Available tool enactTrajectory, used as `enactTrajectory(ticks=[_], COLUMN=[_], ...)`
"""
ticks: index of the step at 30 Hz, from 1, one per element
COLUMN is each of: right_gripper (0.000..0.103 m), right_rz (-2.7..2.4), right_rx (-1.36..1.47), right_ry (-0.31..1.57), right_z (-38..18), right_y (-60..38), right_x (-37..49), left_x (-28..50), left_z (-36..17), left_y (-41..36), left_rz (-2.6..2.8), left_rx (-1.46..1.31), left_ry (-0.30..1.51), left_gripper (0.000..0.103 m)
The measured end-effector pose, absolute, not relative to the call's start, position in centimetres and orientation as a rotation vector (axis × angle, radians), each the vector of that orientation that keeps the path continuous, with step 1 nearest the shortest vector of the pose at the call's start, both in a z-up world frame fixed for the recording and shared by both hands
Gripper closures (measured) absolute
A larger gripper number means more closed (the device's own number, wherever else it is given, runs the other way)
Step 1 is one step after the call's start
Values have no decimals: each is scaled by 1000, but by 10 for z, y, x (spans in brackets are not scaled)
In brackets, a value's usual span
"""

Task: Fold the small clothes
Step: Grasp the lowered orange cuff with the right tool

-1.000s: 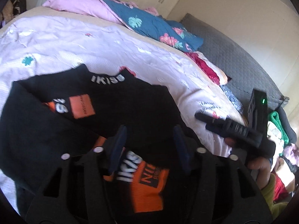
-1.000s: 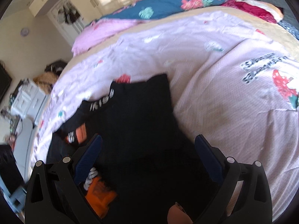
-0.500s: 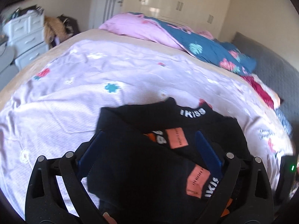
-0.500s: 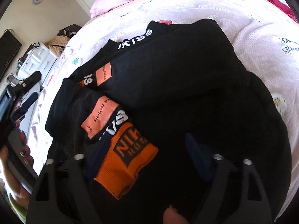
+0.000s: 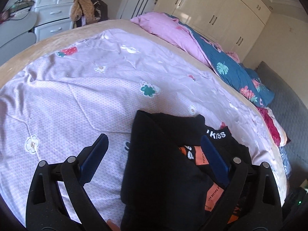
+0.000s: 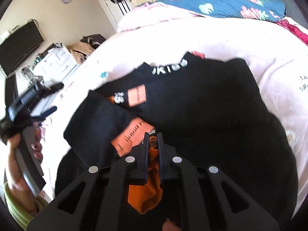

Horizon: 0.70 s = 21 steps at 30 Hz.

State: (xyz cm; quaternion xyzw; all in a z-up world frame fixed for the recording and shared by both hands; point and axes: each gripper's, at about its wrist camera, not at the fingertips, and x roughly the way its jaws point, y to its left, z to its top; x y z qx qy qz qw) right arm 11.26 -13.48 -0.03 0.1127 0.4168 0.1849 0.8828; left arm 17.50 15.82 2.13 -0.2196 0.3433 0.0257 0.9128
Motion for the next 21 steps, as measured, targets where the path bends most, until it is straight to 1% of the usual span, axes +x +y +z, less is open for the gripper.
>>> enactTrajectory(ticks=[3,8,12,16,21], right_gripper=[96,96,96,96,96], right_rz=[424,472,472,421,361], right_rx=[260,245,180,149,174], right_ry=[829,700,635,606,617], right_z=[21,72,99,102,77], right_y=[-138,-139,-138,-148,-169], right_x=[124,142,157,170,179], left_x=[175,175,176,179,185], left_z=[19,18,16,13,5], left_y=[167,175,175,172,166], left_rz=[68,85,84,74,69], left_rx=[-475,-496,-492,-483,-458], left_ry=[708,707,717,731,766], left_gripper=[13,13,13,13,13])
